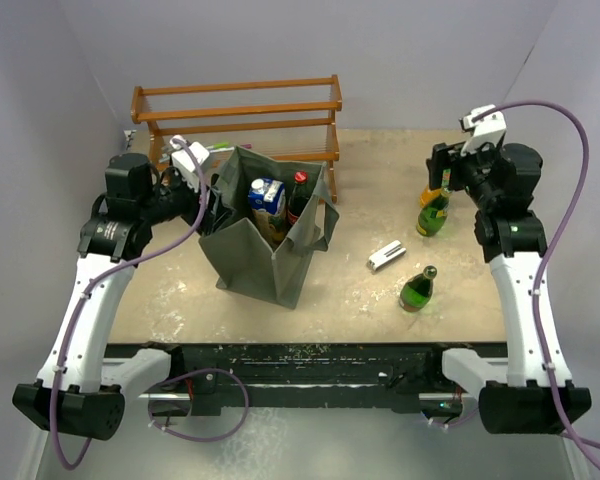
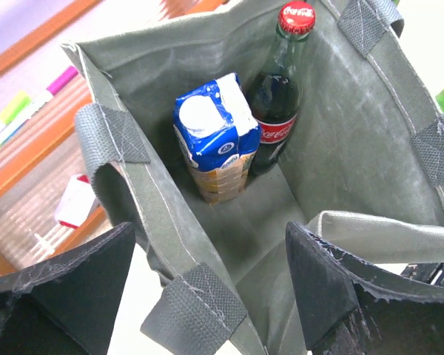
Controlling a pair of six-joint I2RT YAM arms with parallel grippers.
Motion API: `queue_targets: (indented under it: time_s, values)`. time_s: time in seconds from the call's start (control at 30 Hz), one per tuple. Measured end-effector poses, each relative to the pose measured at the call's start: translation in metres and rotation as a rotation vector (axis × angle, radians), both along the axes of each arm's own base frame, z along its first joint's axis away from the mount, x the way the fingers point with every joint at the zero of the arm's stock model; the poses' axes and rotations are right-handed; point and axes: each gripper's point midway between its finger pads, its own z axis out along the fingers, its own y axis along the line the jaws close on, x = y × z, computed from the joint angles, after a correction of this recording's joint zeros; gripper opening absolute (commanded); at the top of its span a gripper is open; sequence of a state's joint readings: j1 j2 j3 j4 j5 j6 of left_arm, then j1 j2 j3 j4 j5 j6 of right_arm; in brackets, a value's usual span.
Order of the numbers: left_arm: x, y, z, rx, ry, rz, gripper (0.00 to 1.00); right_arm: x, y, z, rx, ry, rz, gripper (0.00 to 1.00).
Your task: Place the beverage into the canvas bag
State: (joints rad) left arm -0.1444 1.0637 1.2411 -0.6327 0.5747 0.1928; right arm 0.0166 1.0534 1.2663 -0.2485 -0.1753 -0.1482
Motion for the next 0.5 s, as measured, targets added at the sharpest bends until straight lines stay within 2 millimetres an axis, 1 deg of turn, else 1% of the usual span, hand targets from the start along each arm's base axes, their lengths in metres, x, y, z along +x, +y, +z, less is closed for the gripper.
queue_targets:
  time_s: [0.1,0.17,0.33,0.43,0.5]
  values:
    - [-0.005,0.001,0.008,-0.003,-0.036,0.004,0.85,0.014,-0.029,-0.030,0.013,0.067,-0.098,0.81]
    - [-0.010,0.002,0.013,-0.006,-0.059,0.003,0.84,0.027,-0.043,-0.050,0.013,0.114,-0.149,0.81]
    - [-0.018,0.002,0.018,-0.014,-0.091,-0.005,0.83,0.060,-0.061,-0.093,-0.001,0.205,-0.219,0.80]
    - [-0.020,0.002,0.016,-0.012,-0.093,-0.009,0.83,0.072,-0.068,-0.117,-0.013,0.260,-0.245,0.79]
    - [-0.020,0.002,0.015,-0.011,-0.094,-0.011,0.83,0.079,-0.073,-0.130,-0.017,0.292,-0.256,0.79]
